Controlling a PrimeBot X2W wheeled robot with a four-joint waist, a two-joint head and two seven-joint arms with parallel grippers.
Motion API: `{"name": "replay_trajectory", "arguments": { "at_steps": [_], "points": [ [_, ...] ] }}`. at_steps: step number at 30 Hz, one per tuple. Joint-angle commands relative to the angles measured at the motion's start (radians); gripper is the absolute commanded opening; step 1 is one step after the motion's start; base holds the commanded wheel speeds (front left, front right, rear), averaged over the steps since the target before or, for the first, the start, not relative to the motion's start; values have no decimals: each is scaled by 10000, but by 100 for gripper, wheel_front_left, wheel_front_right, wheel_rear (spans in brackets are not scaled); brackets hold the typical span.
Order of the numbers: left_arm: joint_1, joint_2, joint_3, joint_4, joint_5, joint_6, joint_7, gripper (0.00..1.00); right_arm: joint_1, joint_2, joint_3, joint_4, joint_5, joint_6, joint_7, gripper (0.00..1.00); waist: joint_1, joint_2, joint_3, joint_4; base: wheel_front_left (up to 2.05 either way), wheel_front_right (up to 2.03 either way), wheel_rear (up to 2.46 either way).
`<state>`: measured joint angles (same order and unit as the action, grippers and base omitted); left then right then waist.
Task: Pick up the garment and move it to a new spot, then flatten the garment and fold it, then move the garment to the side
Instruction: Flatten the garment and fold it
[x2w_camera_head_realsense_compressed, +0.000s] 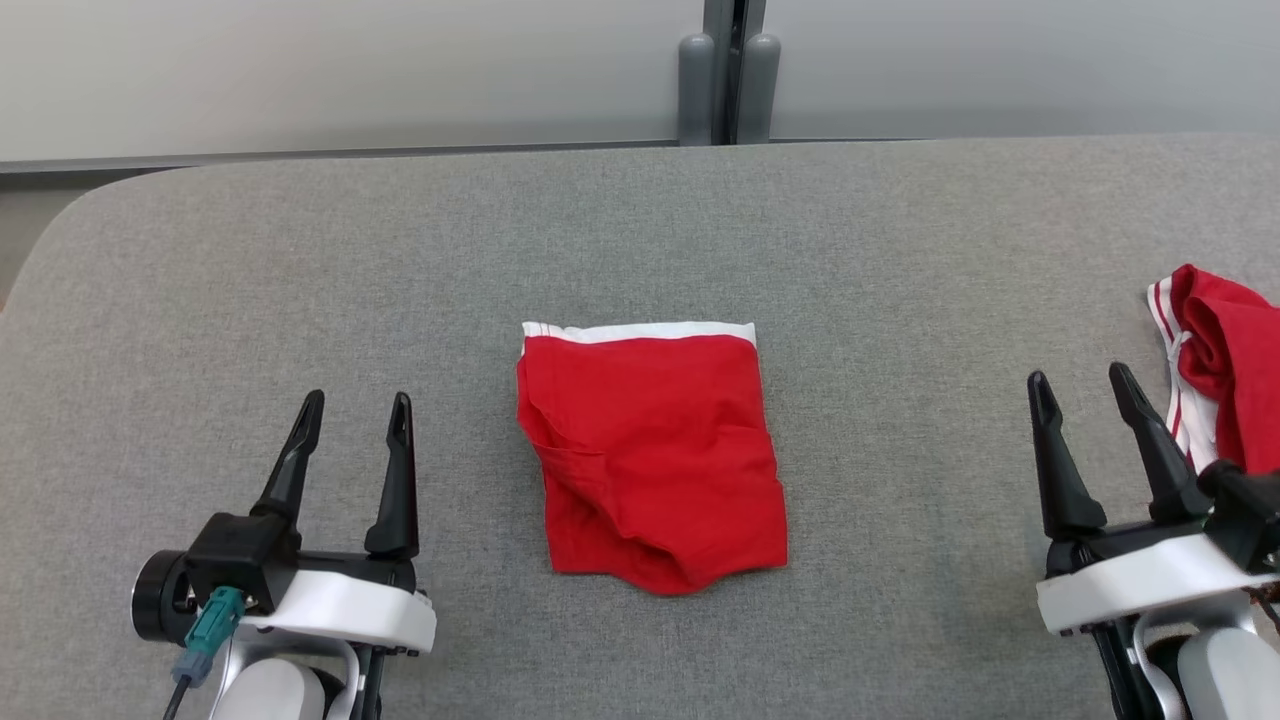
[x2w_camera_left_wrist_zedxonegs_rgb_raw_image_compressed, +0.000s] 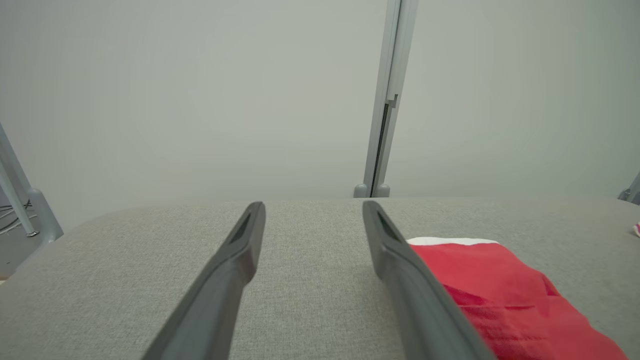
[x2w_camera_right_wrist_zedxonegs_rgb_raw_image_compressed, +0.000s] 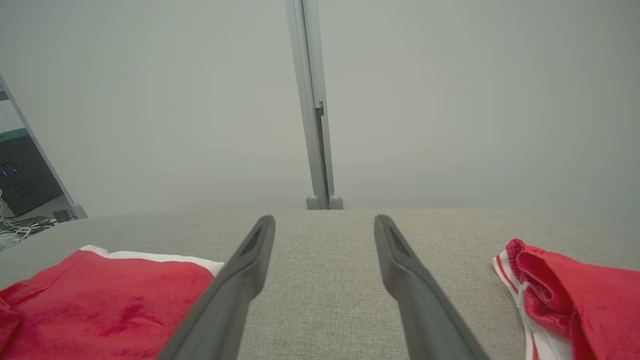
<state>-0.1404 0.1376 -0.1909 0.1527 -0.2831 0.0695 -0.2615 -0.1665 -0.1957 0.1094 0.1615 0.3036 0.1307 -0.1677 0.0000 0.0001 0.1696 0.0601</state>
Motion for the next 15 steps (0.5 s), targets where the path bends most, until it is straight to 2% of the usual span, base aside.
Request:
{"name": "replay_trajectory", "arguments": {
  "at_steps": [1,8,15],
  "points": [
    [162,83,53,-56,24,71,-25,100,296,17,-125,-246,-144,0,168,100,0,-1,-127,-90,0,0,0],
    [637,209,-25,-299,-1,179,180,100,1396,171,-576,-1219,-374,0,842,100,0,-1,-440,-154,0,0,0],
    [770,261,-118,-503,-24,235,320,100,1720,330,-790,-1736,-477,0,1151,100,0,-1,-451,-138,0,0,0]
  ]
}}
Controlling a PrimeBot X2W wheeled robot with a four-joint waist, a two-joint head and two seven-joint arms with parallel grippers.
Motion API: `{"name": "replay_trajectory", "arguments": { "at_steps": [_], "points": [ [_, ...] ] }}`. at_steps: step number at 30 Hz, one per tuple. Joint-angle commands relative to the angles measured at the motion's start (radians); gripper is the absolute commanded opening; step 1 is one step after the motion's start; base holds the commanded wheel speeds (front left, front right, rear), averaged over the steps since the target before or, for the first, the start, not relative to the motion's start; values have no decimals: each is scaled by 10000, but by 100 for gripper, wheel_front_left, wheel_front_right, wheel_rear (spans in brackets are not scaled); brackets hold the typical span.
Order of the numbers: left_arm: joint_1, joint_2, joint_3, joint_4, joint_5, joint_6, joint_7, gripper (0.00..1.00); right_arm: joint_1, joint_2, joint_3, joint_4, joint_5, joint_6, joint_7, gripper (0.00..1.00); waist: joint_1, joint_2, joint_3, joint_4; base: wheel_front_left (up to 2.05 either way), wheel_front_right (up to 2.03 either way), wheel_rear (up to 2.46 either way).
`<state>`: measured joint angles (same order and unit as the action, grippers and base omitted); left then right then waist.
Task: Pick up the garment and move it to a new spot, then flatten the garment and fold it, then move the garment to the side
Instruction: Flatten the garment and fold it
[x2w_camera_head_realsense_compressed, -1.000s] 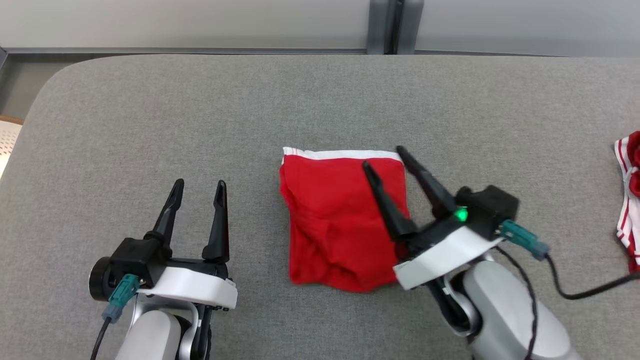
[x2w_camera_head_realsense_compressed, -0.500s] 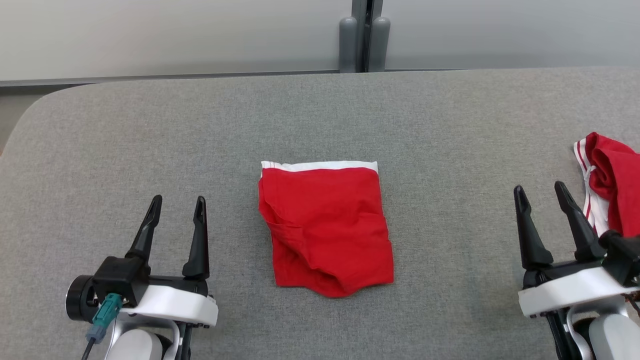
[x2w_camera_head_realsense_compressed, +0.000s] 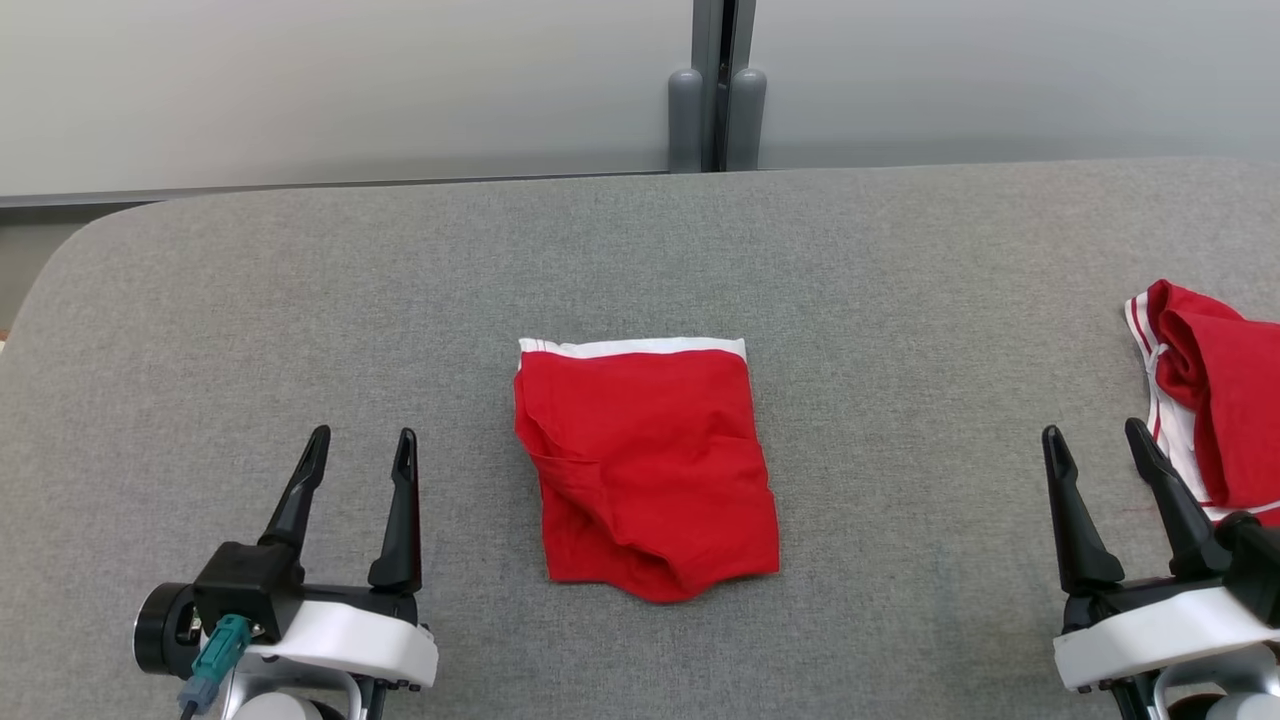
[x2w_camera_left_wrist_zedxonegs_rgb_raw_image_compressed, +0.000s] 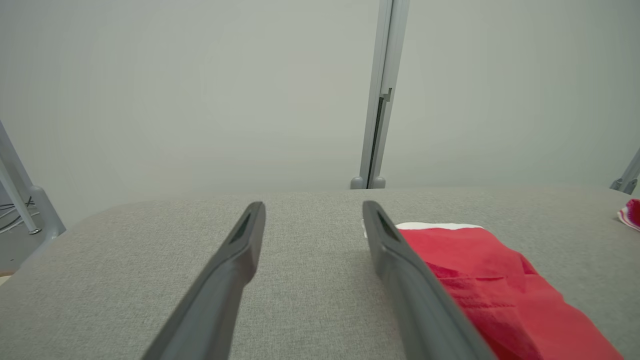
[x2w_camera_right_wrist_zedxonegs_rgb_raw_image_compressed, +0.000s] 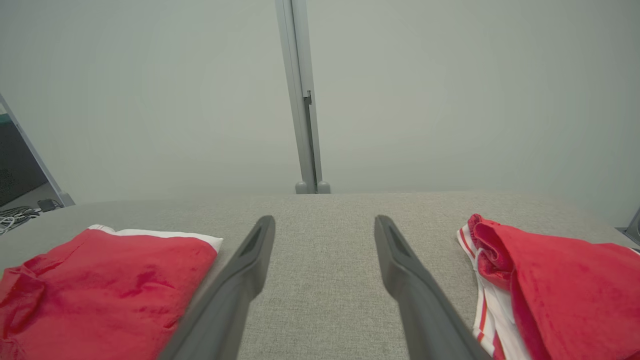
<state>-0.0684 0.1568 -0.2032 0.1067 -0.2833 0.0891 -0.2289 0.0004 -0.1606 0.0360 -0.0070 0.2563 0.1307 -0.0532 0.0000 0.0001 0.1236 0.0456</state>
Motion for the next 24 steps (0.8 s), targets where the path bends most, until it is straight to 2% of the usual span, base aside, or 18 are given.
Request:
{"name": "replay_trajectory", "arguments": {
  "at_steps": [1,13,14,15,16,17,24],
  "points": [
    [53,70,-1,-56,-28,56,11,100,66,-5,-68,-89,-10,0,43,100,0,-1,16,14,0,0,0],
    [-140,78,-65,-138,-92,137,34,100,-86,-92,4,-204,-109,0,273,100,0,-1,231,130,0,0,0],
    [-208,74,-74,-139,-102,129,30,100,-195,-122,90,-172,-136,0,320,87,0,-1,283,158,0,0,0],
    [-281,70,-82,-144,-111,118,26,100,-294,-115,189,-108,-126,0,354,45,0,-1,348,194,0,0,0],
    [-349,61,-90,-146,-121,102,14,100,-404,-128,337,-10,-109,0,390,15,0,-1,415,235,0,0,0],
    [-402,48,-111,-137,-128,78,1,100,-524,-125,541,126,-50,0,432,0,0,-1,482,291,0,0,0],
    [-992,-164,-257,56,-148,-61,-141,100,-1867,159,2661,1585,397,0,309,0,0,-1,1007,915,0,0,0]
  ]
}}
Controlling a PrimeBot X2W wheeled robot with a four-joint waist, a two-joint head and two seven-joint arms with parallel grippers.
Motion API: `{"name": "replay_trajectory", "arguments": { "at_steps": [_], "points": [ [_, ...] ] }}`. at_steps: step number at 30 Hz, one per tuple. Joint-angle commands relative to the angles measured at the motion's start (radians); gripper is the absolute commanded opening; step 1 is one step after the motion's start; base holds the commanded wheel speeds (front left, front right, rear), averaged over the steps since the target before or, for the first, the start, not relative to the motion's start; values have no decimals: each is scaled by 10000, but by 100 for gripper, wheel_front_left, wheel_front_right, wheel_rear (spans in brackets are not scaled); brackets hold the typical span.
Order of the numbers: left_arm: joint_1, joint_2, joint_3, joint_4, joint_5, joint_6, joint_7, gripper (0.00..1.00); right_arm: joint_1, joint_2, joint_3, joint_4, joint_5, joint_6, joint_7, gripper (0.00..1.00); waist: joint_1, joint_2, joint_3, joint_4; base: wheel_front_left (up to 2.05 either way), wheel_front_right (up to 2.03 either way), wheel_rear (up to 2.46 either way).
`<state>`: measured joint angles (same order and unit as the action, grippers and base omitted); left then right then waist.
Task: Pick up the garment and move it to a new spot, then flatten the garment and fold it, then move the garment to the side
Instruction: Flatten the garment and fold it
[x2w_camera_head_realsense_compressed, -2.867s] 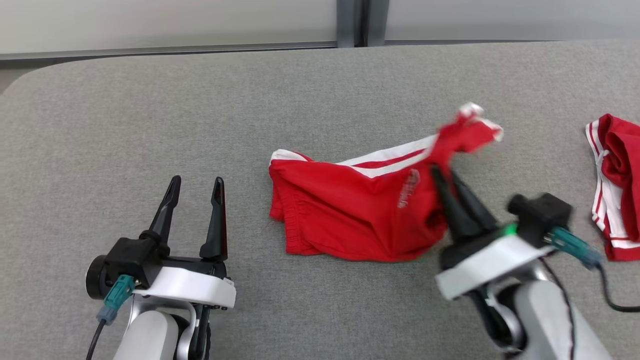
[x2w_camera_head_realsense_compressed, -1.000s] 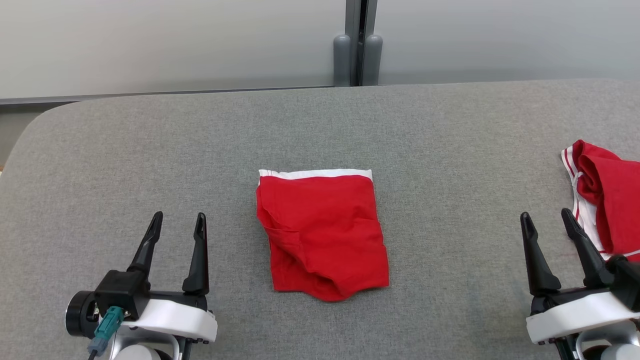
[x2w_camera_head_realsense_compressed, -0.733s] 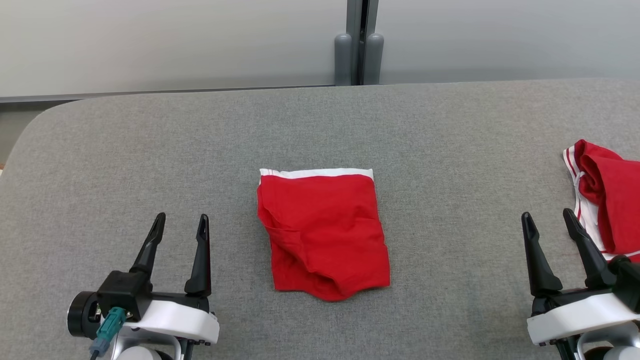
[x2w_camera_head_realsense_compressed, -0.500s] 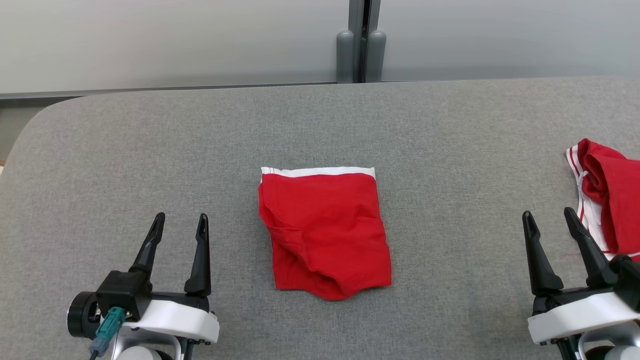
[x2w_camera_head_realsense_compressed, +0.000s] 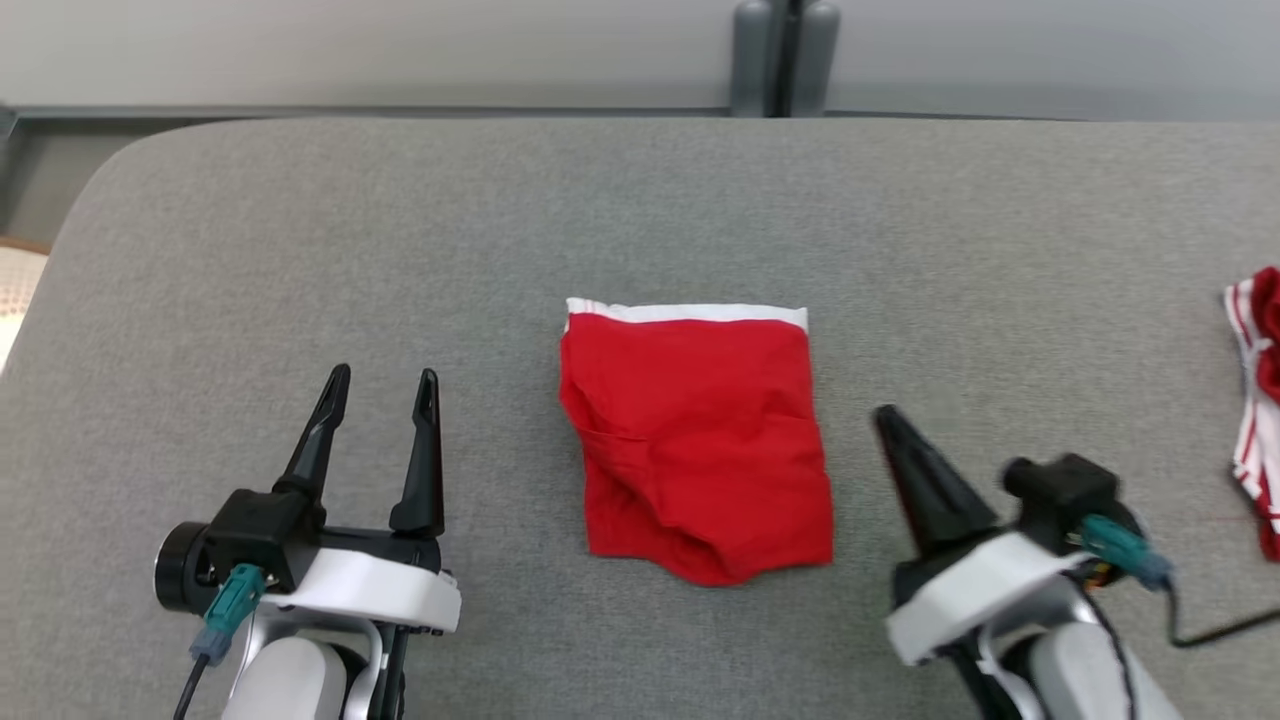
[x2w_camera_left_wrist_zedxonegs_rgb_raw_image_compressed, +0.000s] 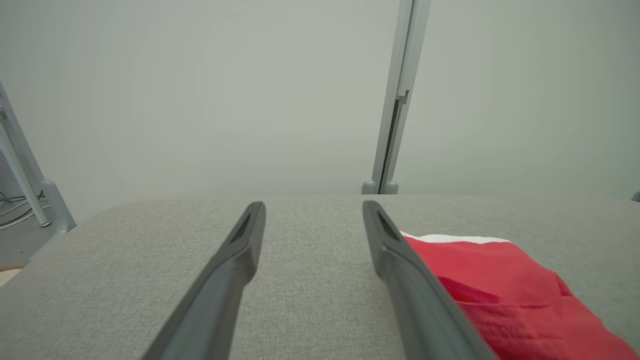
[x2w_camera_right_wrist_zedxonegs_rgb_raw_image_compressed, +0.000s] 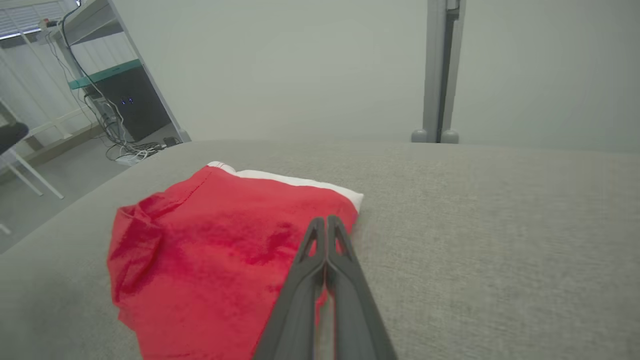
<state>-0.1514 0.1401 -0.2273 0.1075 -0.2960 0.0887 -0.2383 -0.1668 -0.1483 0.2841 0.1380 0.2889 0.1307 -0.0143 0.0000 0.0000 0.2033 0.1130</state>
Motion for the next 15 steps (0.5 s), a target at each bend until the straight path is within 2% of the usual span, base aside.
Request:
{"name": "replay_trajectory", "arguments": {
  "at_steps": [1,15],
  "points": [
    [-247,-39,-54,87,-23,-82,-73,100,-417,108,485,396,149,0,-137,0,0,0,279,345,0,0,0],
    [-850,-311,-142,492,-26,-258,-254,100,-2916,900,4479,3698,1688,0,-856,0,0,0,708,915,0,0,0]
  ]
}}
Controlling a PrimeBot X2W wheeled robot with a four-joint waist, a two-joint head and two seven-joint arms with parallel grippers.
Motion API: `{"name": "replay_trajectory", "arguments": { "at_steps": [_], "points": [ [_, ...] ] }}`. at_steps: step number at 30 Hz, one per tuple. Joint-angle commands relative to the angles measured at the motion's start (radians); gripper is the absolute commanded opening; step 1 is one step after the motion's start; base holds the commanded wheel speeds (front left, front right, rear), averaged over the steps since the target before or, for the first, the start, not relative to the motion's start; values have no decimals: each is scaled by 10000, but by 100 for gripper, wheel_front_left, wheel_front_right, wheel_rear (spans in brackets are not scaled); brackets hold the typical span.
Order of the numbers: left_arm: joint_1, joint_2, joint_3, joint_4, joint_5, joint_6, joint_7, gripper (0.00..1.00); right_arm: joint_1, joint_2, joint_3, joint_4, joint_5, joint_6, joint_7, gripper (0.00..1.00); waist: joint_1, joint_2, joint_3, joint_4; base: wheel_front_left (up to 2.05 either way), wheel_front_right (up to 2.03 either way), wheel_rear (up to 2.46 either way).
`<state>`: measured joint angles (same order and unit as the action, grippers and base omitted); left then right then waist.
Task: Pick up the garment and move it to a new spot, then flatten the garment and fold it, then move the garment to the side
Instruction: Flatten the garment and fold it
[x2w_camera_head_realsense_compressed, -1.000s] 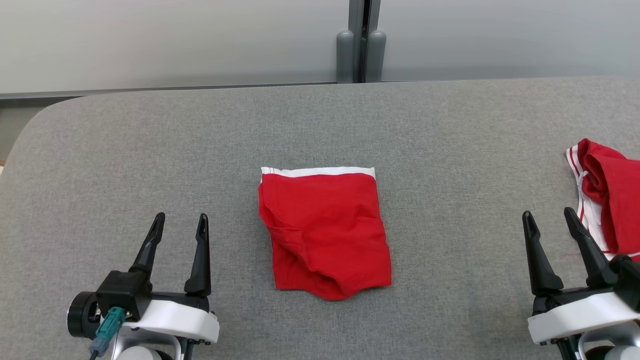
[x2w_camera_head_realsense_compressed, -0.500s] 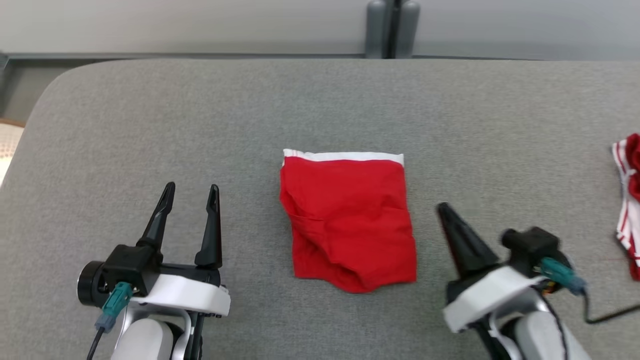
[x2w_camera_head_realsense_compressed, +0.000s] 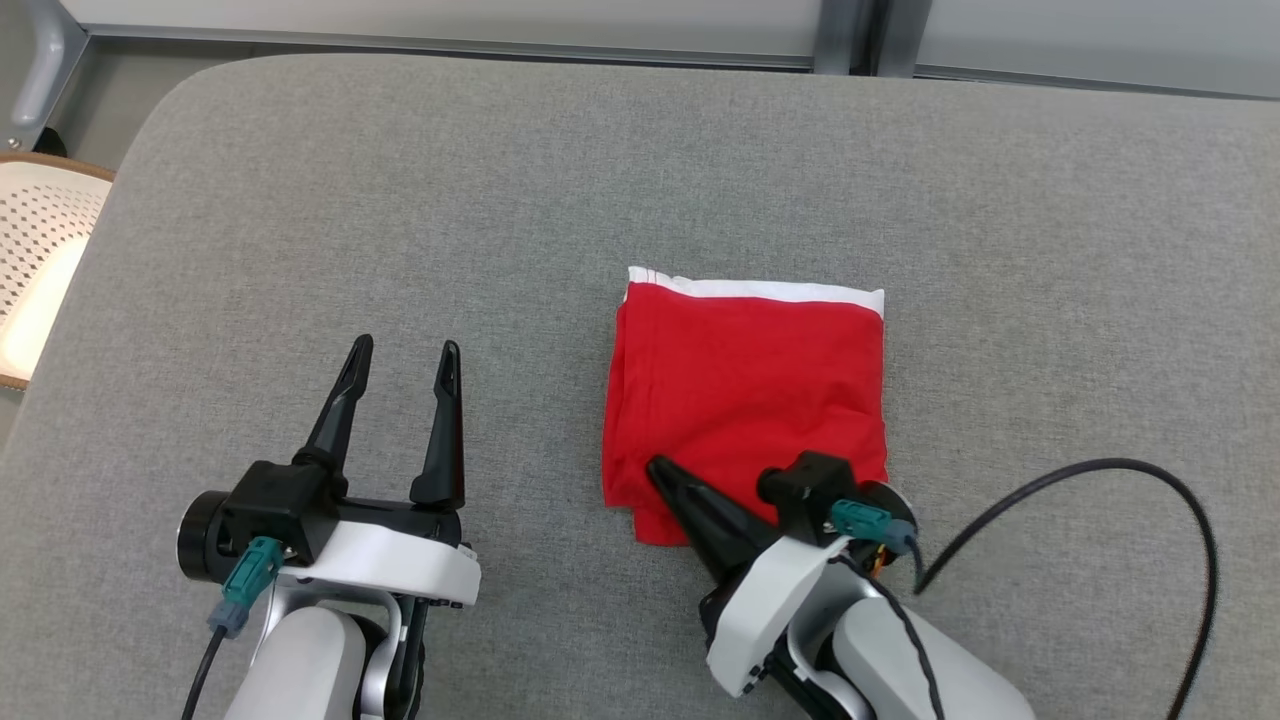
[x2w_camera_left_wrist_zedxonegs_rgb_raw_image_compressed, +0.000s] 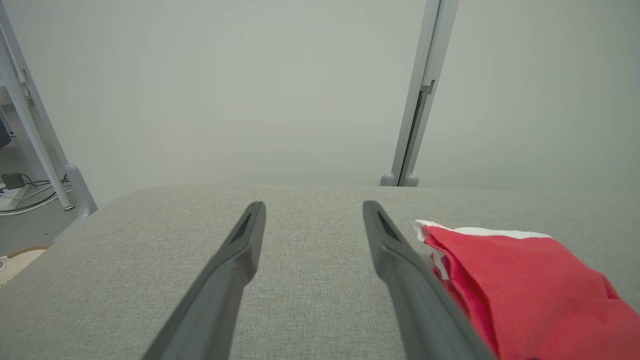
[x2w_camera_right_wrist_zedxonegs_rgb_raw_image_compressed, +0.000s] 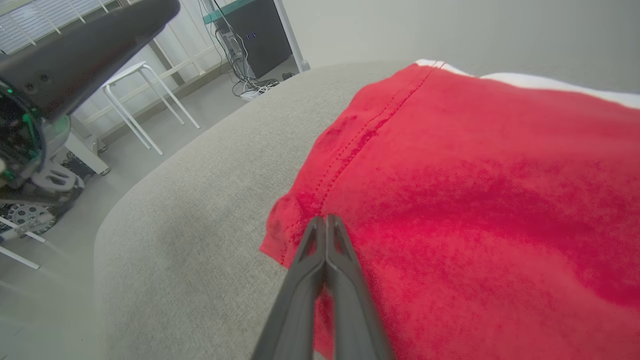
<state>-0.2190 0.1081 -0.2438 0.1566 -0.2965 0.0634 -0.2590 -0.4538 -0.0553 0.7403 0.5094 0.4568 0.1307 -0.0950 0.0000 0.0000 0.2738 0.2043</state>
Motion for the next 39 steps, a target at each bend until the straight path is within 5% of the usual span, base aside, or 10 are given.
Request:
{"name": "replay_trajectory", "arguments": {
  "at_steps": [1,8,17,18,19,20,21,28,39],
  "points": [
    [-178,-8,36,8,-19,-6,-47,100,-137,-26,161,102,134,0,-80,0,0,0,16,-3,0,0,0],
    [-7,21,191,85,88,55,-69,100,-482,-22,934,221,696,0,-781,0,0,0,-81,-290,0,0,0],
    [304,166,360,75,177,78,-65,100,432,-764,-1856,-833,385,0,-1554,0,0,0,-661,-870,0,0,0],
    [427,230,394,79,166,85,-67,100,876,-926,-2779,-1109,105,0,-1564,33,0,0,-838,-1019,0,0,0],
    [496,260,410,84,163,91,-66,100,1088,-999,-3261,-1253,-47,0,-1571,48,0,0,-908,-1095,0,0,0],
    [496,260,410,84,163,91,-66,100,1088,-999,-3261,-1253,-47,0,-1571,48,0,0,-908,-1095,0,0,0],
    [615,285,424,72,85,45,-66,100,1504,-1122,-4110,-1546,-331,0,-1462,100,0,0,-1044,-1227,0,0,0],
    [1239,523,509,-63,-26,146,72,100,2926,-1075,-6016,-2834,-1347,0,-756,100,0,0,-1527,-1596,0,0,0],
    [2118,606,290,-314,-115,162,283,100,4803,-837,-6812,-4589,-1907,0,351,100,0,0,-2268,-1573,0,0,0]
  ]
}}
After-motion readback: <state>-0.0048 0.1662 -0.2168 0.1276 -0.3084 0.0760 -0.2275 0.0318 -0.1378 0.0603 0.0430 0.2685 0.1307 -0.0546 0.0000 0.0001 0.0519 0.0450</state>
